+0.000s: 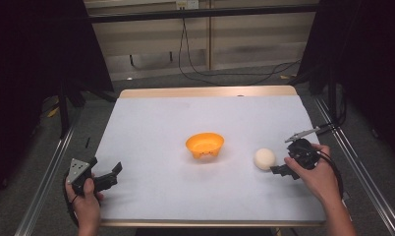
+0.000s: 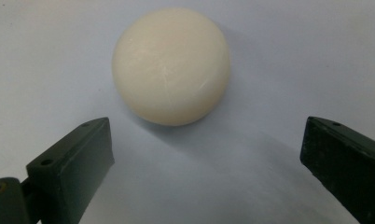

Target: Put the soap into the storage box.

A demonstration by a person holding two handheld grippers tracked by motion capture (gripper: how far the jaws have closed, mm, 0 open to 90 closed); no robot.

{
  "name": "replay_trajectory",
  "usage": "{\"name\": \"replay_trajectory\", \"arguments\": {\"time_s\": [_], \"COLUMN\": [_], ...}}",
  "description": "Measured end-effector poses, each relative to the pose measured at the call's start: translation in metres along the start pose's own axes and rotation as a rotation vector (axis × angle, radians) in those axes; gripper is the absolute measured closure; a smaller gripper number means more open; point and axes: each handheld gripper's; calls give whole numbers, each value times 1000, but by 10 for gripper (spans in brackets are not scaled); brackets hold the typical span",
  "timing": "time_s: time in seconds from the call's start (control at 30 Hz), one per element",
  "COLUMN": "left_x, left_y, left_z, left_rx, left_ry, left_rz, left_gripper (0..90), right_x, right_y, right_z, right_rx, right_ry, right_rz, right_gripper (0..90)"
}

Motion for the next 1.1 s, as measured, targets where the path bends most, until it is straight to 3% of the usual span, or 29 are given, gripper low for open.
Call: {"name": "replay_trajectory", "arguments": {"time_s": [0.5,0.9,1.1], "left_x": [0,-1,-1], "left_y": [-1,-1,-2], "left_z": [0,1,2], "left_rx": [5,10,17], "left_ry": [5,7,16], "left_rz": [6,12,14], "left_gripper": [13,12,12], "right_x": [-21,-30,-32], "right_y": [-17,-33,-37], "right_z": [10,14,14], "right_rx": [-12,12,-15], "right_ry": [39,25,23], "right_rz": [40,91,98], "right_gripper": [78,135,226]}}
Point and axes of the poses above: each handheld gripper's, and its own axes: y roughly backward along the jaws, x roughly out of its underside, z roughly to its left, and after that the axes turned 1 degree about y, right-handed
